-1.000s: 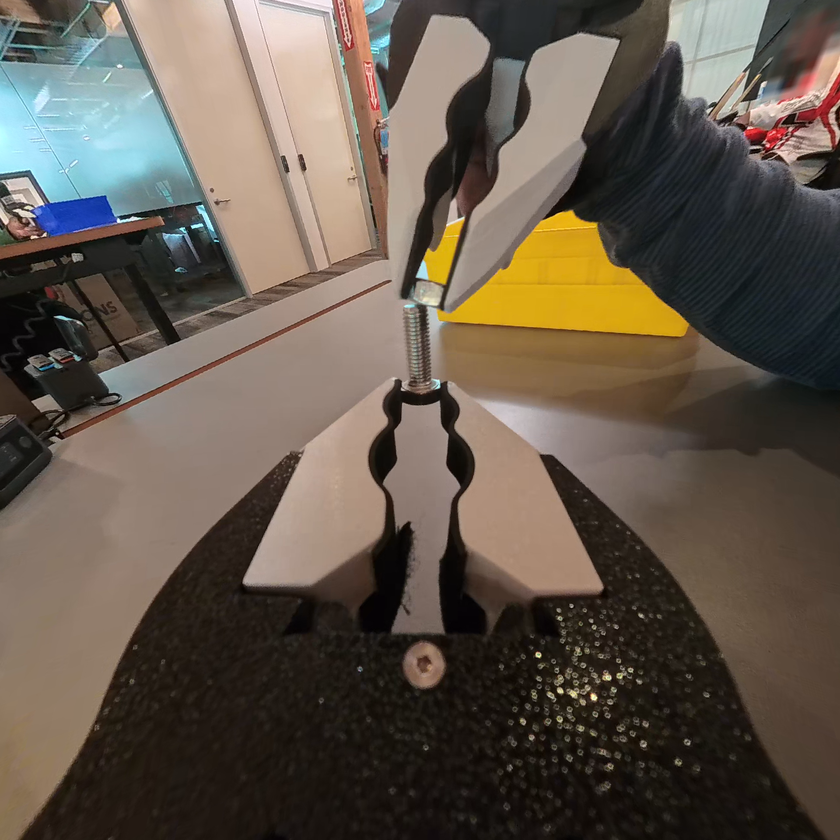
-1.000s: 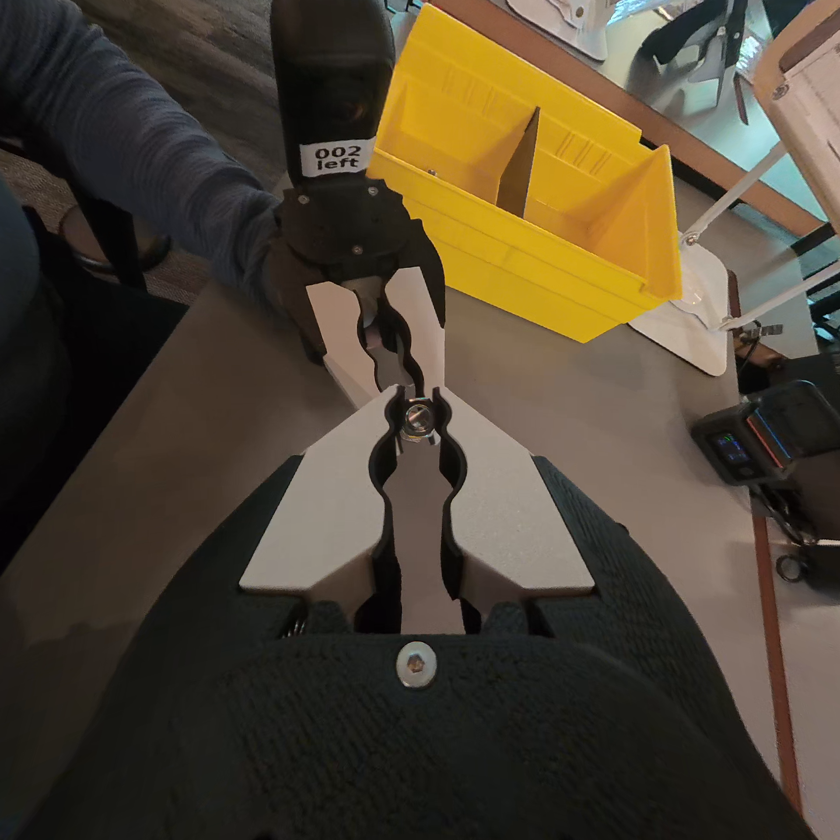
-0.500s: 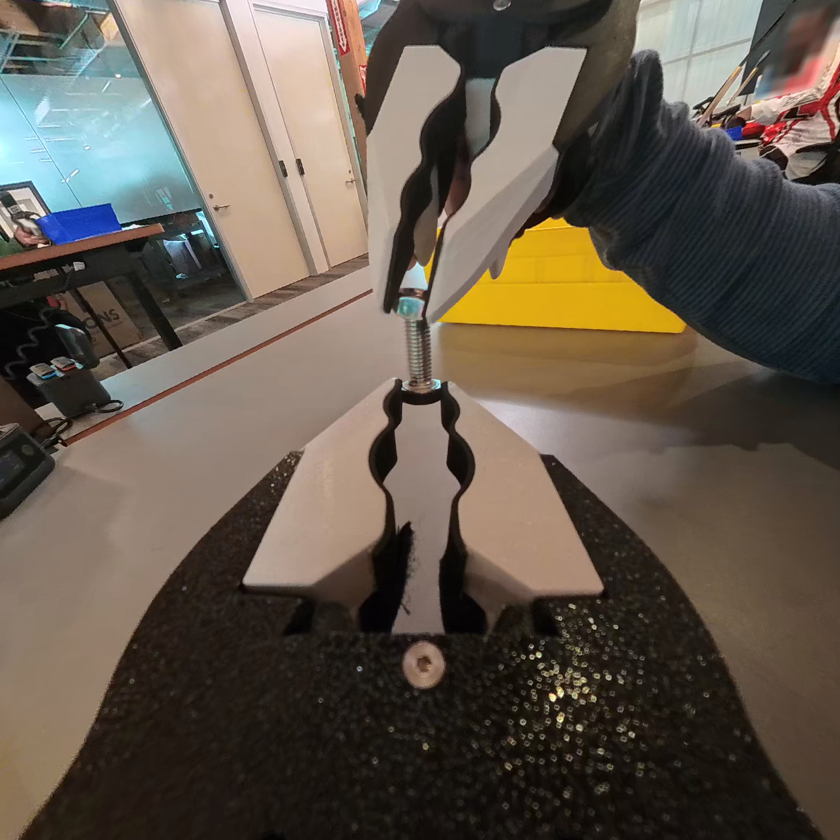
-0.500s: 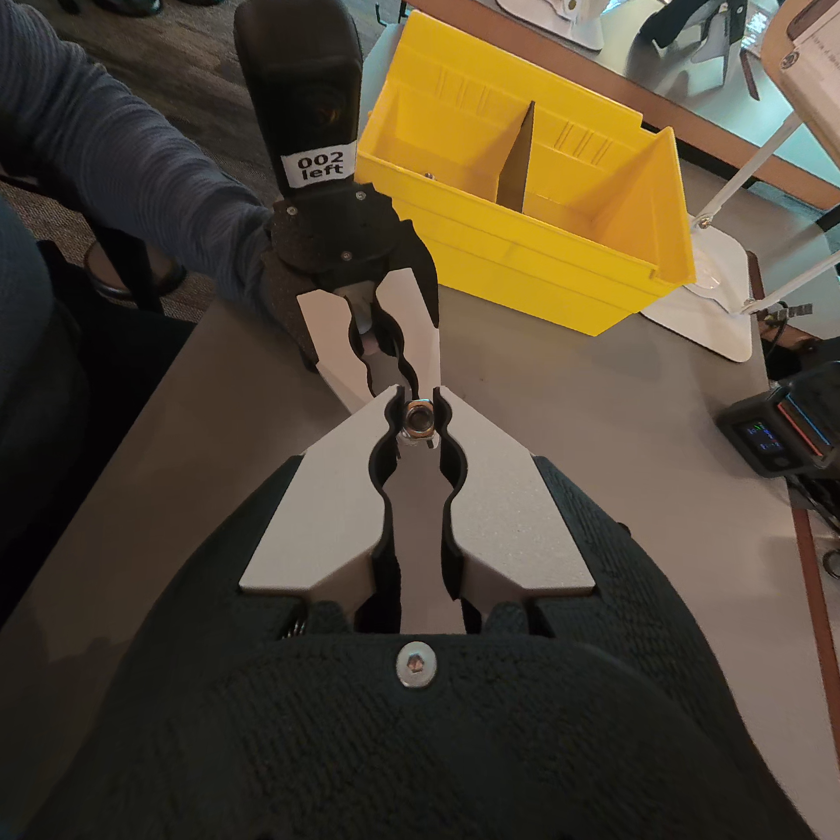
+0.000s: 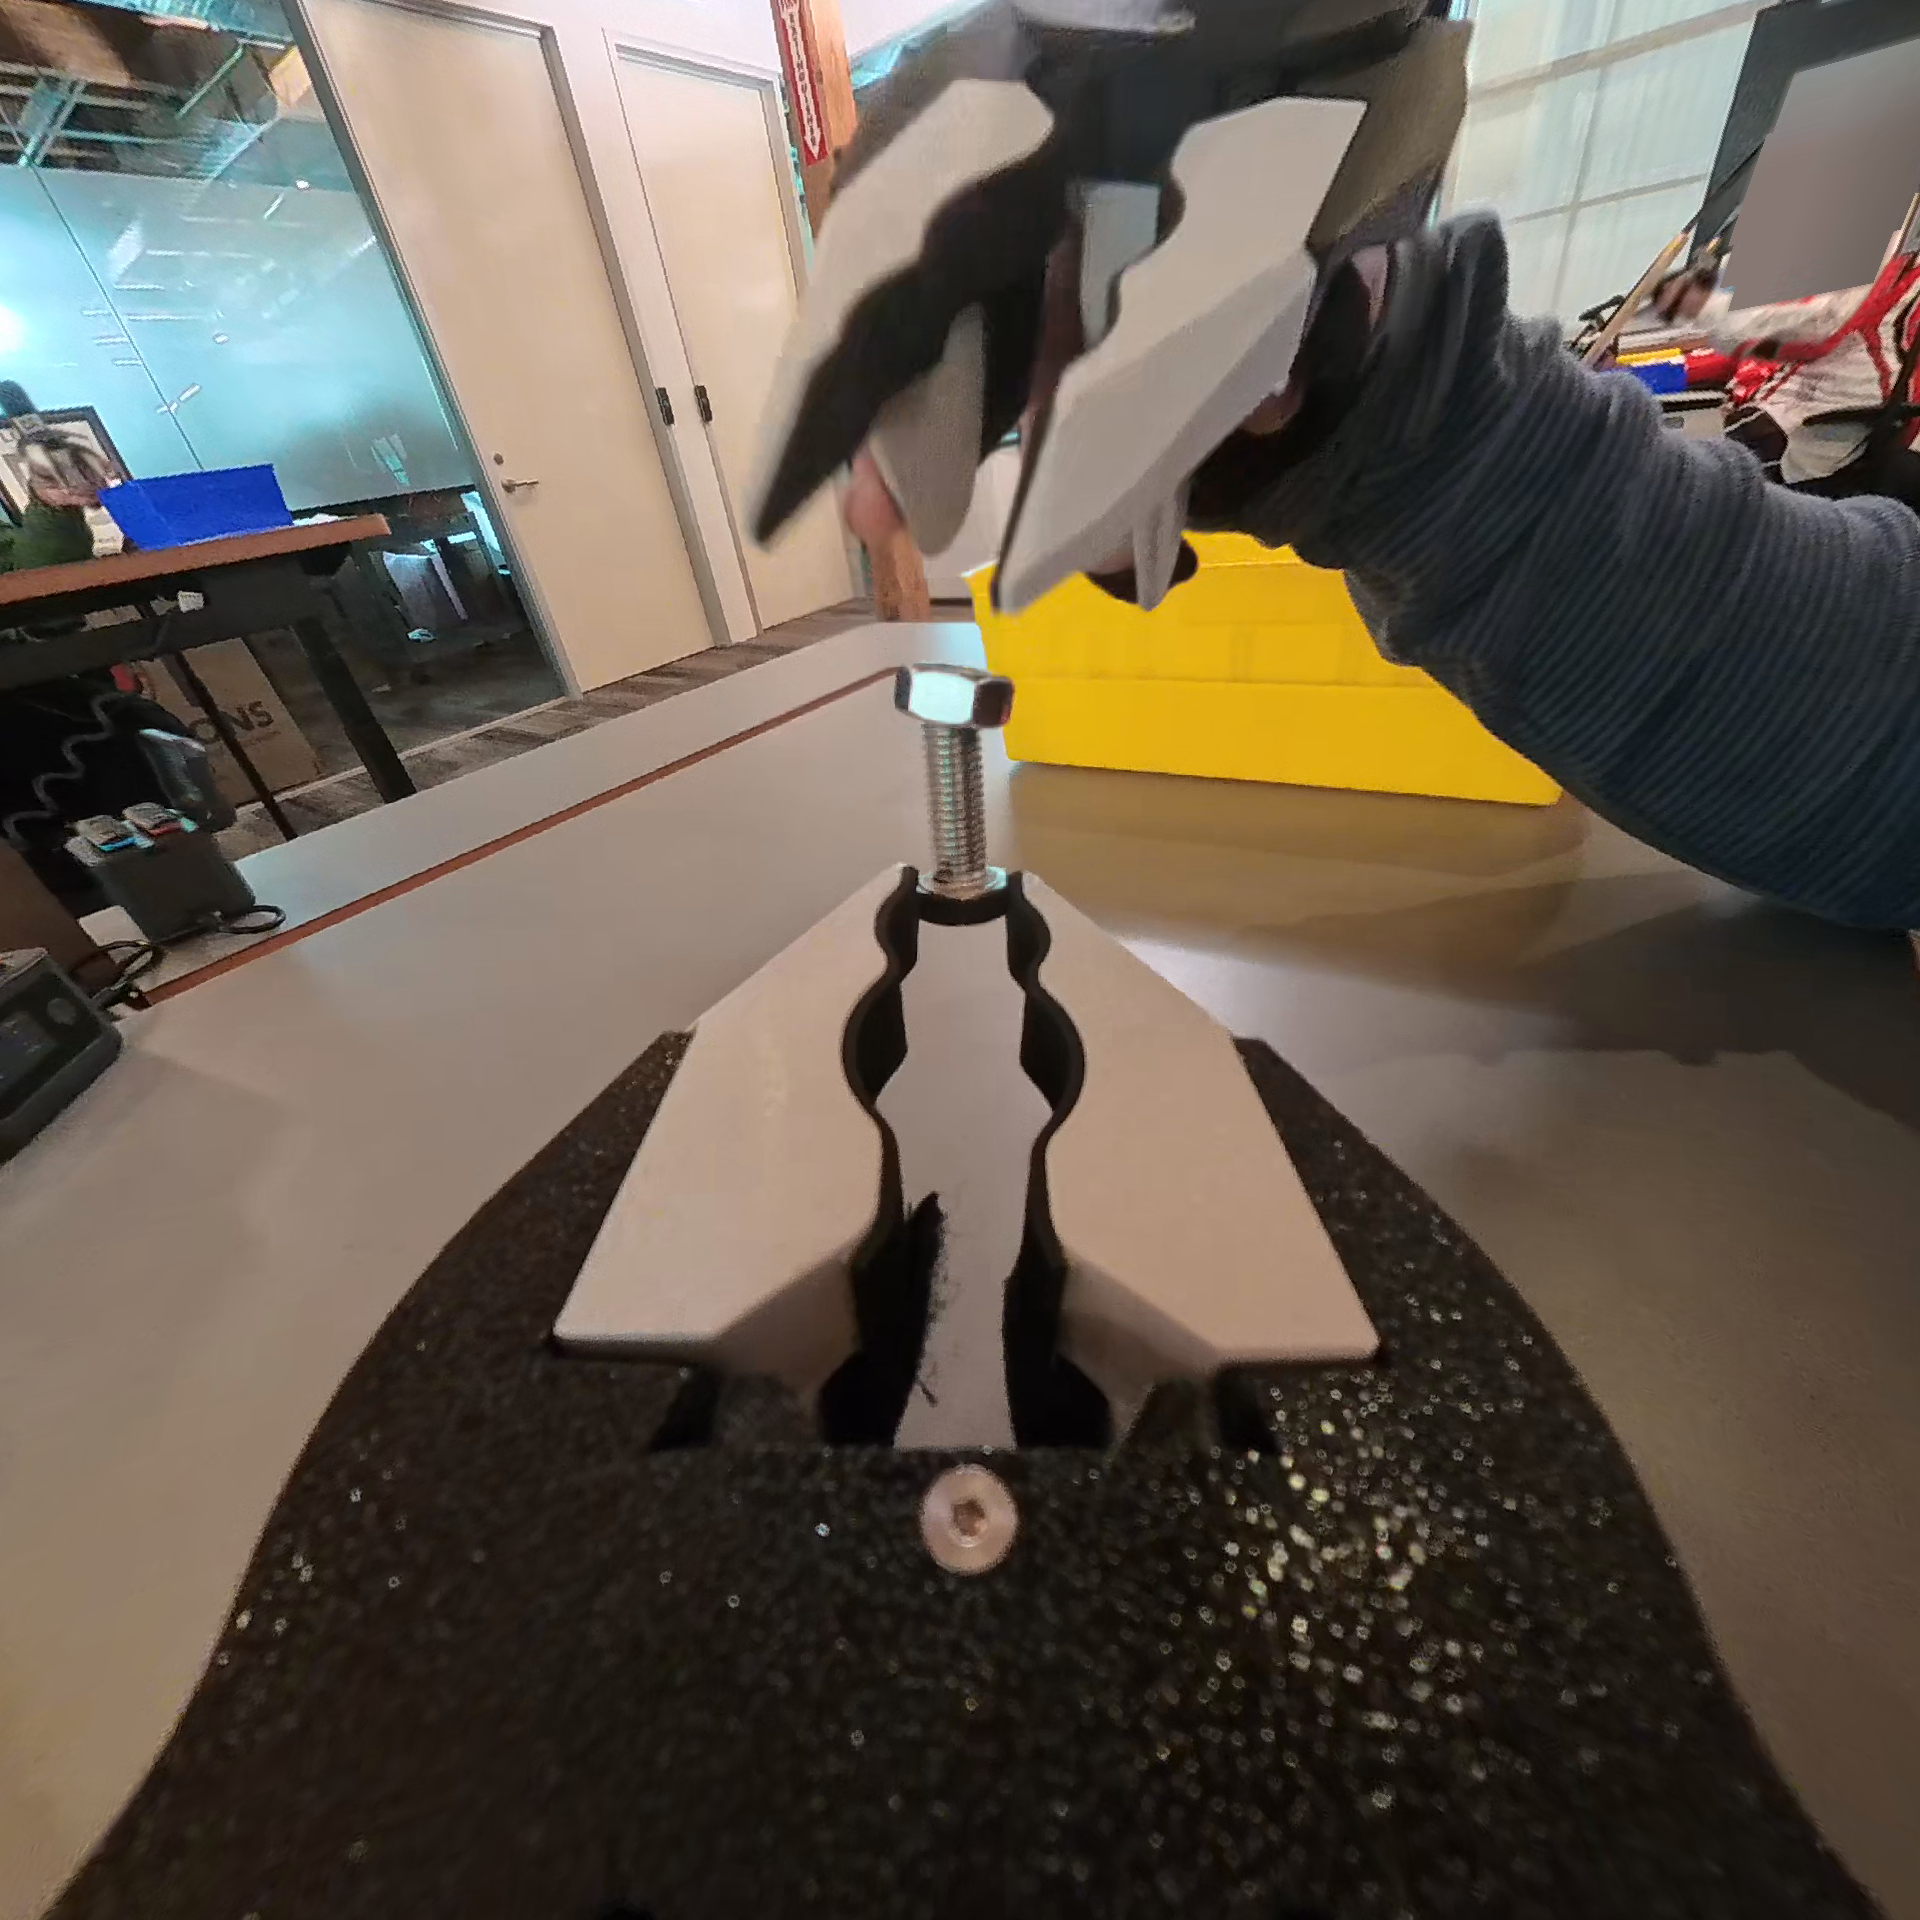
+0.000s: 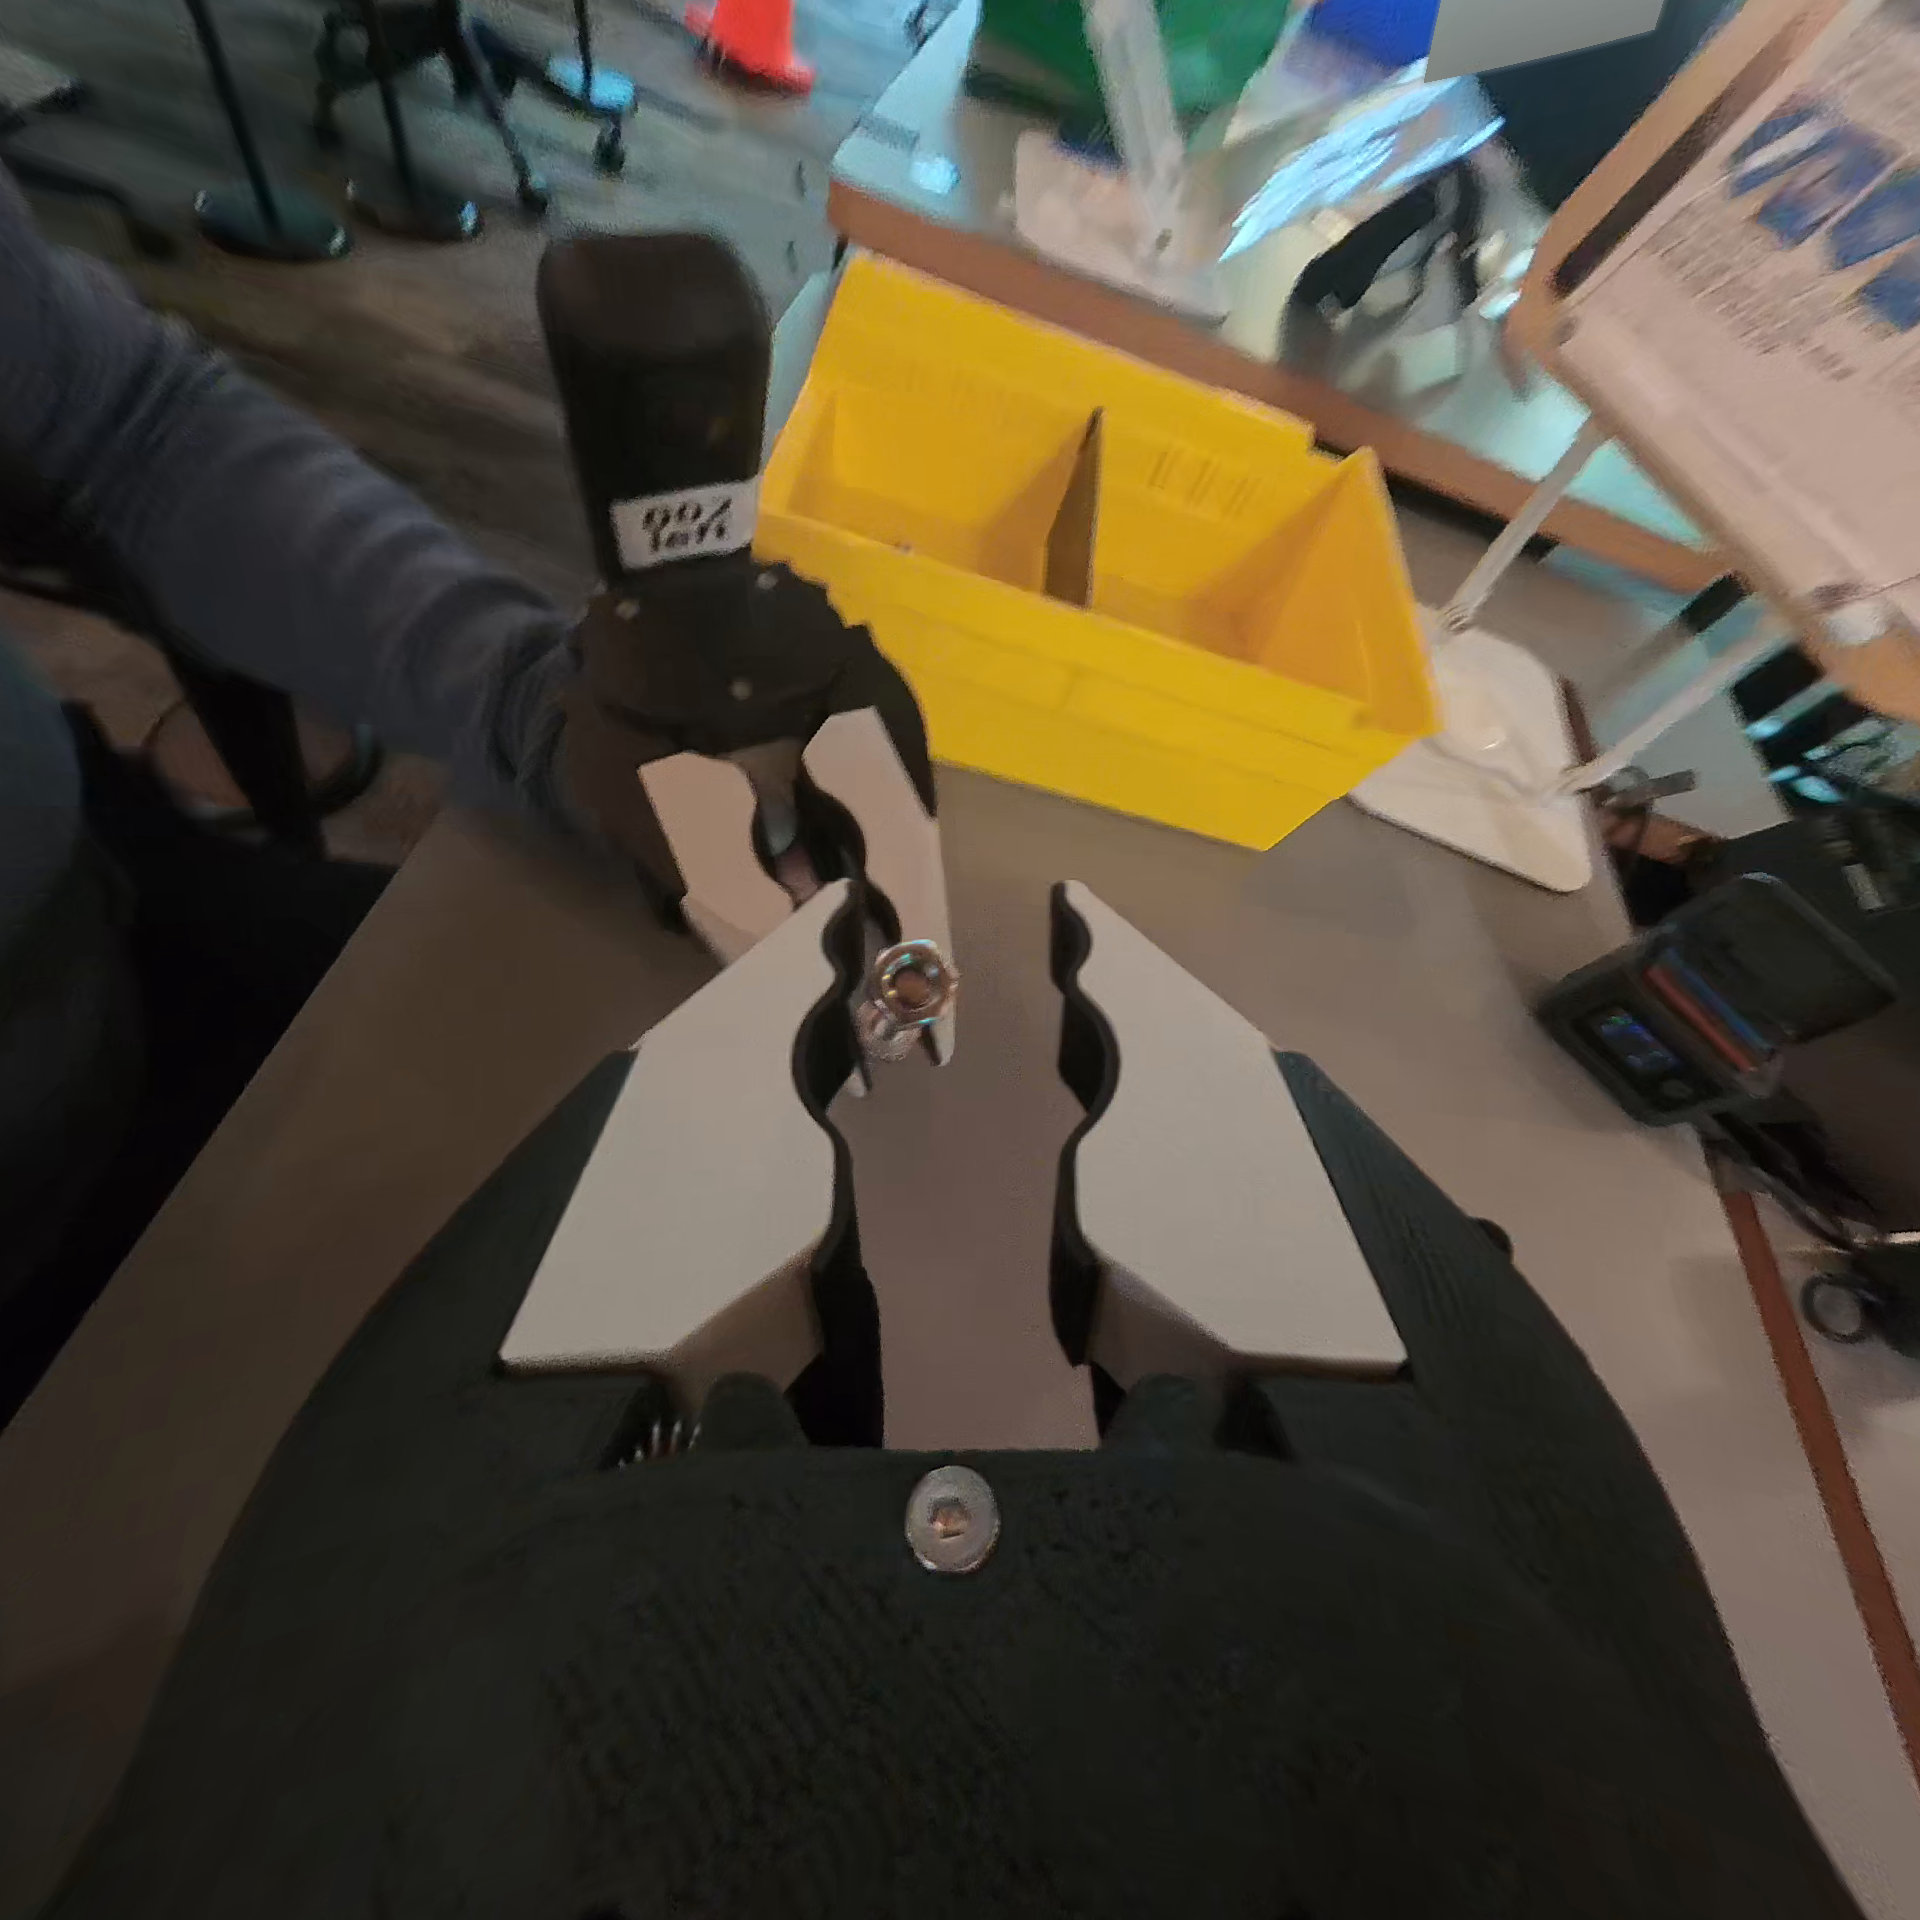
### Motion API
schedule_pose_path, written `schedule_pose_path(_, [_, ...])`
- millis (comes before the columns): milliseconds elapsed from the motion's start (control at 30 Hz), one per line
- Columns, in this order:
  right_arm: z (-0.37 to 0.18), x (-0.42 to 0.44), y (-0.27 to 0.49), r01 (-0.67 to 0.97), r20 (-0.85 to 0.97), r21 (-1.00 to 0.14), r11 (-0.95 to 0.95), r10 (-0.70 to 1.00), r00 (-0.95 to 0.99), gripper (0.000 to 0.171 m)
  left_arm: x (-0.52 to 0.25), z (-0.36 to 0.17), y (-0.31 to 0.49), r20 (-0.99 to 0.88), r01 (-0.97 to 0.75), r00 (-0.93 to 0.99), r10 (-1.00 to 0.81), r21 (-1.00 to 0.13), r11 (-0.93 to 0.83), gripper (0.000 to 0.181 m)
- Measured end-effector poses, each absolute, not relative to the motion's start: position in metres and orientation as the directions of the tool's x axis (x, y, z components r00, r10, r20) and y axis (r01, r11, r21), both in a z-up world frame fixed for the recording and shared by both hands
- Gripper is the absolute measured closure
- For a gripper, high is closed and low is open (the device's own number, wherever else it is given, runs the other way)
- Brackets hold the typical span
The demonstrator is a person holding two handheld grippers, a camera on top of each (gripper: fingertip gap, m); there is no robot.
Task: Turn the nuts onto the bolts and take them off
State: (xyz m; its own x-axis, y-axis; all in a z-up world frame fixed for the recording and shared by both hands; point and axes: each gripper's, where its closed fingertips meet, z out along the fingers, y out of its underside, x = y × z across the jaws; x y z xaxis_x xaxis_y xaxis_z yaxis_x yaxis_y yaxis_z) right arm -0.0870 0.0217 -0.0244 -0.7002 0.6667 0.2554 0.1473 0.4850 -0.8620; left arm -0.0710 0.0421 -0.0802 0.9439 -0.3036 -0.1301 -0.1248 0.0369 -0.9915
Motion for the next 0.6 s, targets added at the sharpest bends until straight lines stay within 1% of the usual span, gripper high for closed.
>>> schedule_pose_path(100, [0.004, -0.096, 0.035, 0.057, 0.243, -0.936, 0.346, 0.757, -0.607, 0.118, -0.075, -0.075, 0.04, -0.101, -0.088, 0.948, -0.301, -0.994, 0.058, 0.167])
schedule_pose_path(200, [0.015, -0.091, 0.04, -0.038, 0.069, -0.998, 0.058, 0.818, -0.571, 0.108, -0.073, -0.066, 0.036, -0.058, -0.025, 0.941, -0.334, -0.994, 0.103, 0.167])
schedule_pose_path(233, [0.01, -0.086, 0.041, -0.073, 0.036, -0.997, -0.005, 0.83, -0.557, 0.108, -0.071, -0.063, 0.035, -0.035, 0.006, 0.935, -0.353, -0.993, 0.116, 0.167])
schedule_pose_path(300, [-0.008, -0.077, 0.047, -0.116, 0.017, -0.992, -0.047, 0.865, -0.501, 0.111, -0.064, -0.057, 0.033, 0.025, 0.084, 0.913, -0.407, -0.988, 0.128, 0.167])
schedule_pose_path(367, [-0.017, -0.065, 0.043, -0.128, -0.008, -0.988, -0.086, 0.859, -0.512, 0.123, -0.052, -0.053, 0.03, 0.104, 0.186, 0.855, -0.508, -0.976, 0.113, 0.167])
schedule_pose_path(400, [-0.017, -0.059, 0.039, -0.117, -0.027, -0.987, -0.109, 0.837, -0.547, 0.128, -0.046, -0.051, 0.028, 0.143, 0.236, 0.819, -0.556, -0.967, 0.099, 0.167])
schedule_pose_path(467, [-0.014, -0.054, 0.031, -0.06, -0.095, -0.984, -0.168, 0.779, -0.62, 0.128, -0.035, -0.051, 0.026, 0.185, 0.283, 0.75, -0.635, -0.957, 0.056, 0.167])
schedule_pose_path(533, [-0.016, -0.048, 0.019, 0.029, -0.175, -0.976, -0.218, 0.691, -0.701, 0.124, -0.027, -0.055, 0.024, 0.188, 0.272, 0.714, -0.674, -0.962, 0.019, 0.167])
schedule_pose_path(600, [-0.022, -0.046, 0.012, 0.054, -0.175, -0.979, -0.198, 0.671, -0.72, 0.127, -0.02, -0.057, 0.021, 0.204, 0.275, 0.672, -0.712, -0.961, -0.015, 0.167])
